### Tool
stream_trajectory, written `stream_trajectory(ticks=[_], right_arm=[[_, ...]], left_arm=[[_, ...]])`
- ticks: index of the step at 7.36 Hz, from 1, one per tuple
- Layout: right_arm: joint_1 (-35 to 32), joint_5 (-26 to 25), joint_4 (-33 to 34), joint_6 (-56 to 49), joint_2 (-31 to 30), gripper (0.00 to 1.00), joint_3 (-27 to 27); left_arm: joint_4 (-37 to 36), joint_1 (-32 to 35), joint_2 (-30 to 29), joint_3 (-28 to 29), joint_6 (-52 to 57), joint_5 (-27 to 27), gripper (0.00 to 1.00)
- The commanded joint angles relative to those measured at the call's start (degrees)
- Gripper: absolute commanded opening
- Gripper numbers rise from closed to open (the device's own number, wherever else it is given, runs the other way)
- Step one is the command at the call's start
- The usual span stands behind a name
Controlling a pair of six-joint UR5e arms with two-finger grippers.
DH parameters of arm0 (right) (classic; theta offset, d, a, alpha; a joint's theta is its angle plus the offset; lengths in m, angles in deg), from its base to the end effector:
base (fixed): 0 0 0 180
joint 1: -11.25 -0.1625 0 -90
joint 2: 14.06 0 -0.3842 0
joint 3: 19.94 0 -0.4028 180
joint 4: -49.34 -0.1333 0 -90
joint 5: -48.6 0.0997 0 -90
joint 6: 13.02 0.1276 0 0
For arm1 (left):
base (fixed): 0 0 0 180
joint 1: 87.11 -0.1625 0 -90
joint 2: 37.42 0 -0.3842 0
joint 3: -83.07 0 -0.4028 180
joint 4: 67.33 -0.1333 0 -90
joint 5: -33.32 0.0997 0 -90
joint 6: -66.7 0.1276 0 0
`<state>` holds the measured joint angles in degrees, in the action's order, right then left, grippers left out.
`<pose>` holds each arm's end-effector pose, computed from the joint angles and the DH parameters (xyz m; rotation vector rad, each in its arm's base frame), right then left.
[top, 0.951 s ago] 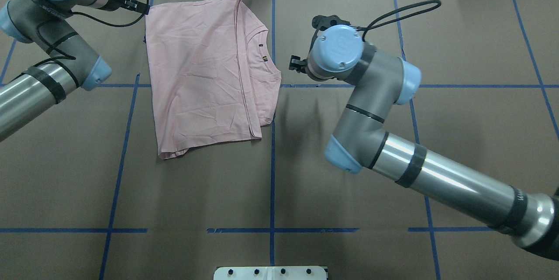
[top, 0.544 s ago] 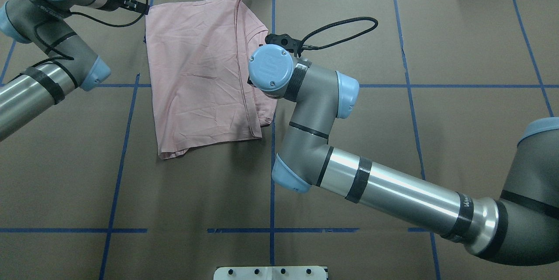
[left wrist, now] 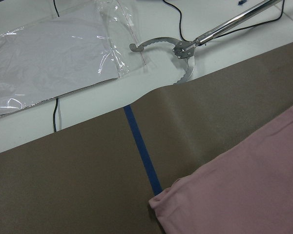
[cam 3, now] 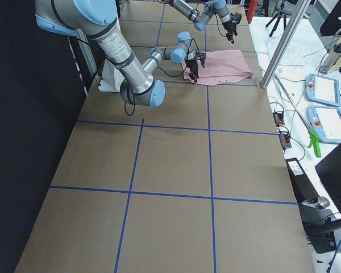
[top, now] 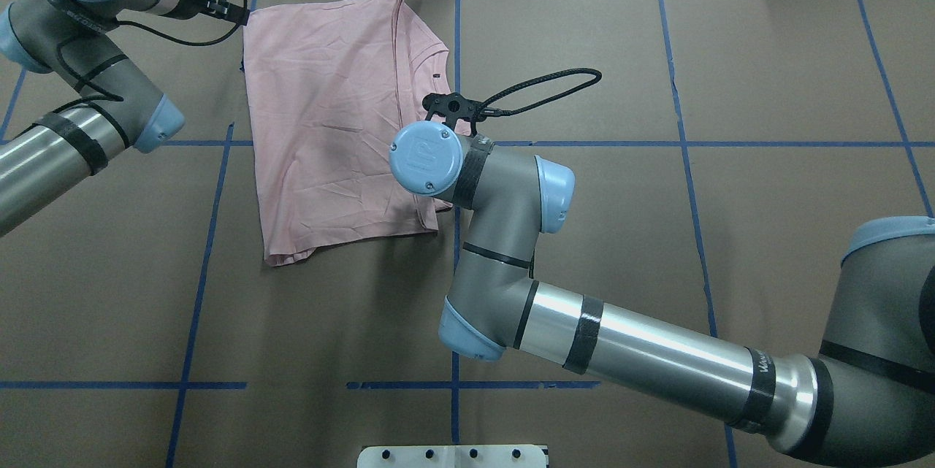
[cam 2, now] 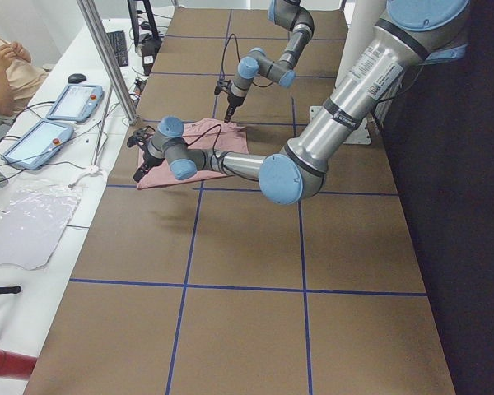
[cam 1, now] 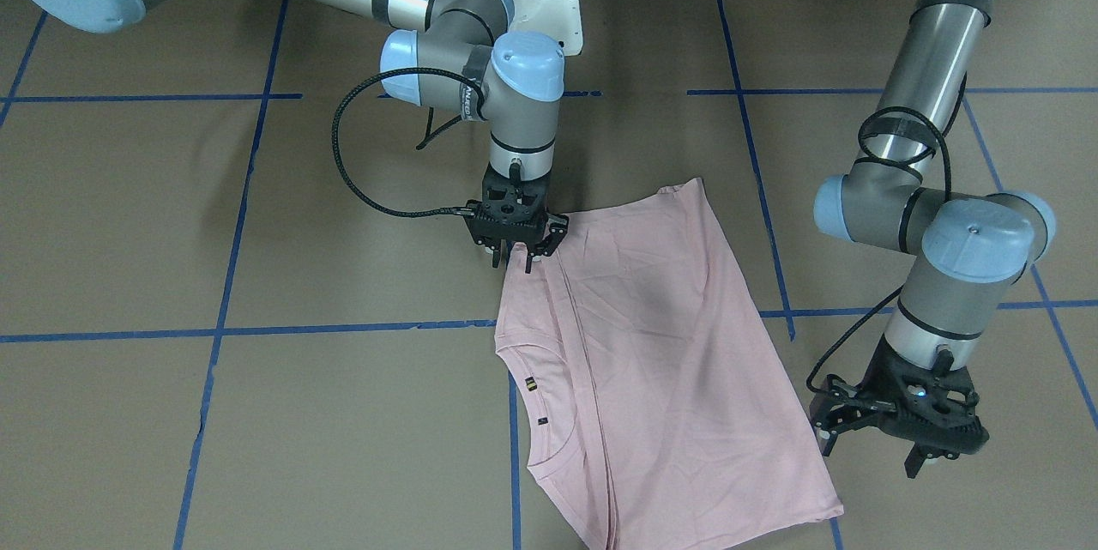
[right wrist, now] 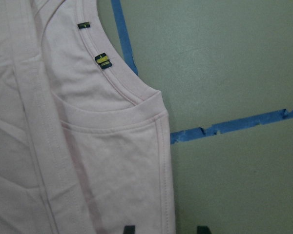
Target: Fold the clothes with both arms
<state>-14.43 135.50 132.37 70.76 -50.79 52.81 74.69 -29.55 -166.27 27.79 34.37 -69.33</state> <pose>-0.6544 -0.4702 0.1806 0.2570 -0.7108 0.3437 0.3411 -0.7331 0.4193 0.7155 0.6940 0.1099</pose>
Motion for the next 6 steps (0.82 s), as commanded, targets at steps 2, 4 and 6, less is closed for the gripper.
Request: stream_trajectory(ticks=[2, 4, 6], right_arm=[[0.5, -0.9, -0.1, 0.2, 0.1, 0.48, -0.9], [0.8, -1.0, -0.1, 1.8, 0.1, 0.33, -1.2], [1.2, -1.4, -0.1, 2.4, 0.2, 0.33, -1.3]], left_arm=[[0.1, -0.2, 0.1, -0.1, -0.7, 0.0, 1.0], [0.1, -0.2, 0.3, -0.2, -0.8, 0.0, 1.0], [0.1, -0.2, 1.1, -1.3, -1.0, 0.0, 1.0]])
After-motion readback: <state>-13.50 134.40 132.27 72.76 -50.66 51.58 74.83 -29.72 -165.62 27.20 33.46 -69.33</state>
